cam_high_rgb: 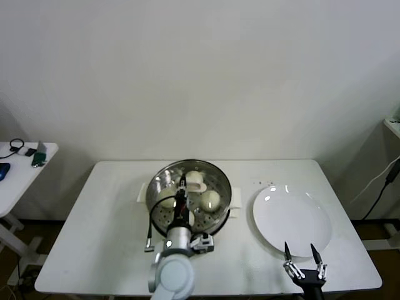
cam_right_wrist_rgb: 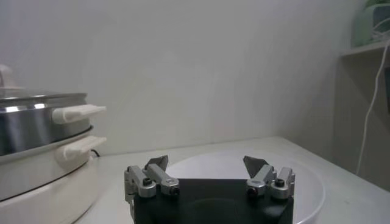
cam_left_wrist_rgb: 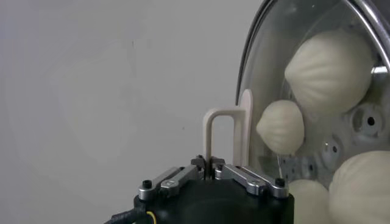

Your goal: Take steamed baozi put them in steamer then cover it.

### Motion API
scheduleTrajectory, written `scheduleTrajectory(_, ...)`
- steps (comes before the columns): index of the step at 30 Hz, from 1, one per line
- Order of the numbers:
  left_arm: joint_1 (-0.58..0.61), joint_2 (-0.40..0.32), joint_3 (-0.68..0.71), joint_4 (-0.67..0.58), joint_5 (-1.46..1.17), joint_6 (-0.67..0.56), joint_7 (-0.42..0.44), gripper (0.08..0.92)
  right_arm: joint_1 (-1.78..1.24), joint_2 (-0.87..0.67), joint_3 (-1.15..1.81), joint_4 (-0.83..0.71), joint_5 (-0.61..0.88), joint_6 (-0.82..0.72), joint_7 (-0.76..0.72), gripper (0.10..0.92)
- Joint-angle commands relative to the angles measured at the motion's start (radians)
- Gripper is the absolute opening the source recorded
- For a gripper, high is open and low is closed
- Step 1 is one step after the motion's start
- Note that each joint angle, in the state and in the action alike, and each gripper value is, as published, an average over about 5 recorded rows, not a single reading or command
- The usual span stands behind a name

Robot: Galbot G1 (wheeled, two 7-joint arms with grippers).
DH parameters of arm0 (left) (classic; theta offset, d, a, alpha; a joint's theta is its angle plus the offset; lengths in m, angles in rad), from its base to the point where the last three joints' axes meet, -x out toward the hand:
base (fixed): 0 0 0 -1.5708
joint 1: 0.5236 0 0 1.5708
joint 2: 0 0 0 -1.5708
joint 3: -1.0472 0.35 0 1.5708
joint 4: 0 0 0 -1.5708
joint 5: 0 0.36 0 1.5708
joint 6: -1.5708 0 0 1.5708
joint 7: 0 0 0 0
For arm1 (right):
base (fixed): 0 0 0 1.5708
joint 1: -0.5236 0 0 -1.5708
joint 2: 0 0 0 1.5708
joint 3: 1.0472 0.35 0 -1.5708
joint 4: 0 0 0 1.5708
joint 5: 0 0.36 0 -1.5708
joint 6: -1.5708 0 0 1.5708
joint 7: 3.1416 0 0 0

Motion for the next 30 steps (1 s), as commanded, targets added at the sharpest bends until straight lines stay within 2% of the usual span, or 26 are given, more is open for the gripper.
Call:
scheduleTrajectory(1, 0.004, 0.010, 0.000, -0.030, -0.031, 0.002, 0.021, 0.140, -0.001, 0.001, -0.001, 0.003, 0.001, -0.001, 0.001, 0.823)
scheduleTrajectory(4, 0.009, 0.023, 0.007, -0.056, -0.048, 0.003, 0.035, 0.141, 0.000, 0.001, -0.002, 0.005, 0.000, -0.004, 0.000, 0.823)
scheduleTrajectory(7, 0.017, 0.037, 0.015, -0.092, -0.068, 0.006, 0.047, 0.182, 0.003, 0.000, -0.003, 0.006, 0.000, -0.009, 0.001, 0.823)
scheduleTrajectory(20, 0.101, 0.121, 0.018, -0.262, -0.250, 0.015, 0.053, 0.552, 0.011, -0.001, -0.008, 0.007, 0.000, -0.036, 0.013, 0.823)
scheduleTrajectory(22, 0.141, 0.135, -0.002, -0.288, -0.277, -0.001, 0.024, 0.613, 0.013, -0.002, -0.008, 0.011, 0.003, -0.037, 0.016, 0.823)
scheduleTrajectory(25, 0.194, 0.158, -0.058, -0.309, -0.401, -0.057, -0.065, 0.699, 0.013, -0.006, -0.011, 0.024, 0.020, -0.045, 0.023, 0.823)
scheduleTrajectory(30, 0.231, 0.199, -0.258, -0.312, -0.883, -0.193, -0.220, 0.809, 0.009, -0.028, -0.020, 0.061, 0.046, -0.059, 0.037, 0.823)
